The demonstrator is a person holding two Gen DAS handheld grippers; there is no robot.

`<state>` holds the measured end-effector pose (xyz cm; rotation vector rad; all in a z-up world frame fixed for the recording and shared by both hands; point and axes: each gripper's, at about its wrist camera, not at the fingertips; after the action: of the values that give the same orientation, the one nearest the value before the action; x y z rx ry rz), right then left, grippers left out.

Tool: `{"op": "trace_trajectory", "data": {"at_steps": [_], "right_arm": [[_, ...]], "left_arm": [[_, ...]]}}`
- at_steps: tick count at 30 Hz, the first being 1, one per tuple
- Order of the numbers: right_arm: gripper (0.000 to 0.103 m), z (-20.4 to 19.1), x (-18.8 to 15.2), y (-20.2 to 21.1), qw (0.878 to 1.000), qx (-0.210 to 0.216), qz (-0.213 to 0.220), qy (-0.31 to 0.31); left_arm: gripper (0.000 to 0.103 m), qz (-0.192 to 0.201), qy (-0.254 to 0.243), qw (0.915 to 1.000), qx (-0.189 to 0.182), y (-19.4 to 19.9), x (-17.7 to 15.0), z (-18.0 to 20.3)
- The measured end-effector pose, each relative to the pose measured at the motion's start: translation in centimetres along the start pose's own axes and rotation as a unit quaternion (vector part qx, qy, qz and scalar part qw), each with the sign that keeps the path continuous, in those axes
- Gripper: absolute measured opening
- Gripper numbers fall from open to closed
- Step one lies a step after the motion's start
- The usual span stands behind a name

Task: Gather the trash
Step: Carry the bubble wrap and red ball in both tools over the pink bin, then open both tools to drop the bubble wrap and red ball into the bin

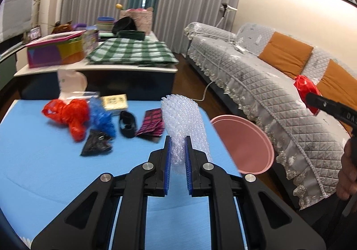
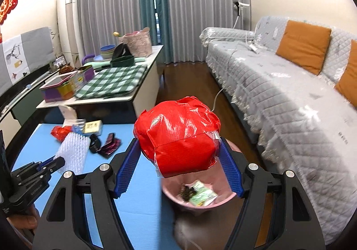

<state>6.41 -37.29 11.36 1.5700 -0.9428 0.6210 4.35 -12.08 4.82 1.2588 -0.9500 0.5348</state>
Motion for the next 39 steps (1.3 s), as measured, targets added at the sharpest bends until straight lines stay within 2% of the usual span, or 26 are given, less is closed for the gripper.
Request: {"op": "trace_trajectory", "data": {"at_steps": [9,17,27,39], "right_arm": [[0.069,3.8,4.3,-0.8,0.999,-0.024,0.022,0.005],[0.069,6.8,3.5,-4.5,0.998,-0.031,0.015,-0.043],[0.07,7.2,4.1,-8.0,0.998,-0.047,0.017,-0.031],[0.07,7.9,4.1,-11.0,0.997,-0.057,-0.003,-0.042]], "left_arm": [[0.011,0.012,-0.023,0.9994,-0.022,-1.8,3.2,2.8],[0.011,0.003,-0.051,0.9981,-0.034,-5.0,4.2,5.6],[0.011,-0.01,-0.076,0.9957,-0.052,-9.9,5.1,8.6],[0.011,-0.03,-0.089,0.9927,-0.075,-14.6,5.3,10.7]]}}
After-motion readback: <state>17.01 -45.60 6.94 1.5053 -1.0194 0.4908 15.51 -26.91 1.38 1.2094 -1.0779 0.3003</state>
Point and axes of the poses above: each gripper's, at about its wrist camera, not at the fingertips, and y roughly against the way its jaws point, z to its right, x to its top, and after that the axes turned 12 degrees about -y, right-handed
